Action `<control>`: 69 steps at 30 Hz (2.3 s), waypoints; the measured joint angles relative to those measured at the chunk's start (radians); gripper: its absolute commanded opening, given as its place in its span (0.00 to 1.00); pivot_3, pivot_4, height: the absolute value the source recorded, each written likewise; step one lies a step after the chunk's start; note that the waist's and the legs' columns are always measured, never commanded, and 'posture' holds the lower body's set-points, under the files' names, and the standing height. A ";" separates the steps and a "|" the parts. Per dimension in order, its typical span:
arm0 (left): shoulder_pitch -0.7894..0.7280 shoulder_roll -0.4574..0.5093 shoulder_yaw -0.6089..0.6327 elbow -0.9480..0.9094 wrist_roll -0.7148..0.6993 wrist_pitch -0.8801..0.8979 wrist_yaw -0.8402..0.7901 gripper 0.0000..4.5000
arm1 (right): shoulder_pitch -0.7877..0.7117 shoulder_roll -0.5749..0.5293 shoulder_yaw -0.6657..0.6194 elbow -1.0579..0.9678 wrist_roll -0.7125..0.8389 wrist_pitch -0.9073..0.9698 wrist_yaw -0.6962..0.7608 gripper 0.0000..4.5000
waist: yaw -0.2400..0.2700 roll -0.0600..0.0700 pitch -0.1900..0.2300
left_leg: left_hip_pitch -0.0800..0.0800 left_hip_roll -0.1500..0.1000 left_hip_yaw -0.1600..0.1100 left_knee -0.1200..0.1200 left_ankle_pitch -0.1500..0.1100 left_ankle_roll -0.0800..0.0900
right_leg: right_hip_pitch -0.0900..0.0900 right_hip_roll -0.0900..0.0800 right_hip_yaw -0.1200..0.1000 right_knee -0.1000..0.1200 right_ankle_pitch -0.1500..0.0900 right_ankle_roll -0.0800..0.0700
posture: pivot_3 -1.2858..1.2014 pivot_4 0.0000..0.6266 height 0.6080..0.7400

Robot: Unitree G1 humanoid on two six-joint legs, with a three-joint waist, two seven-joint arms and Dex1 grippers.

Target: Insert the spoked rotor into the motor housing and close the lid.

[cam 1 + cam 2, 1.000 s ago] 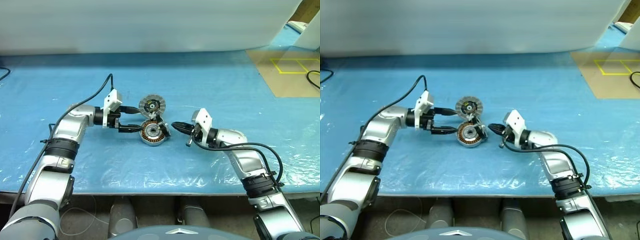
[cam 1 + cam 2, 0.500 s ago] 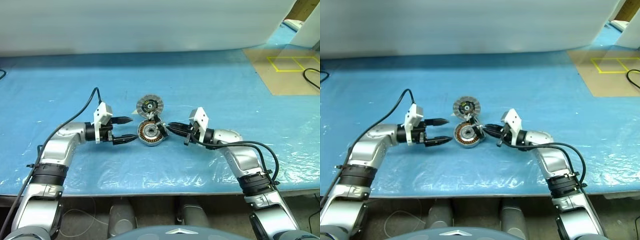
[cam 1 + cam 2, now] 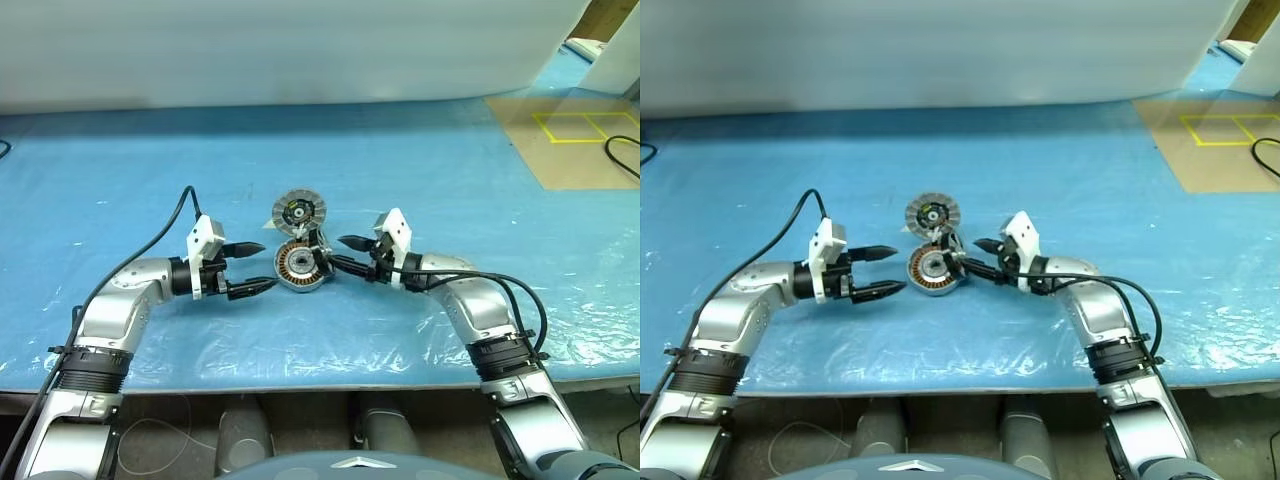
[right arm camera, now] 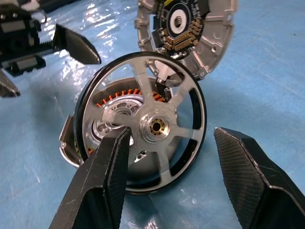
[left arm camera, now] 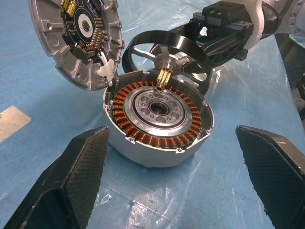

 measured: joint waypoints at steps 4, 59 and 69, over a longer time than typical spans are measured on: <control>0.003 -0.001 -0.001 -0.003 -0.002 0.000 0.007 1.00 | -0.007 0.005 -0.008 0.009 0.027 0.046 0.001 0.65 | 0.000 0.000 0.000 | 0.000 0.000 0.000 0.000 0.000 0.000 | 0.000 0.000 0.000 0.000 0.000 0.000 | 0.52 0.24 1.00; 0.016 -0.019 -0.030 0.013 0.013 -0.031 0.027 1.00 | -0.014 -0.031 0.076 -0.061 -0.131 -0.304 0.048 0.00 | -0.001 0.000 0.000 | 0.000 0.000 0.000 0.001 0.000 0.000 | 0.000 0.000 0.000 0.002 0.000 0.000 | 0.52 0.24 1.00; 0.016 -0.019 -0.030 0.015 0.012 -0.031 0.029 1.00 | -0.014 -0.124 0.066 0.001 -0.216 -0.380 0.000 0.00 | 0.000 0.000 0.000 | 0.000 0.000 0.000 0.002 0.000 0.000 | 0.000 0.000 0.001 0.002 0.000 0.000 | 0.52 0.24 1.00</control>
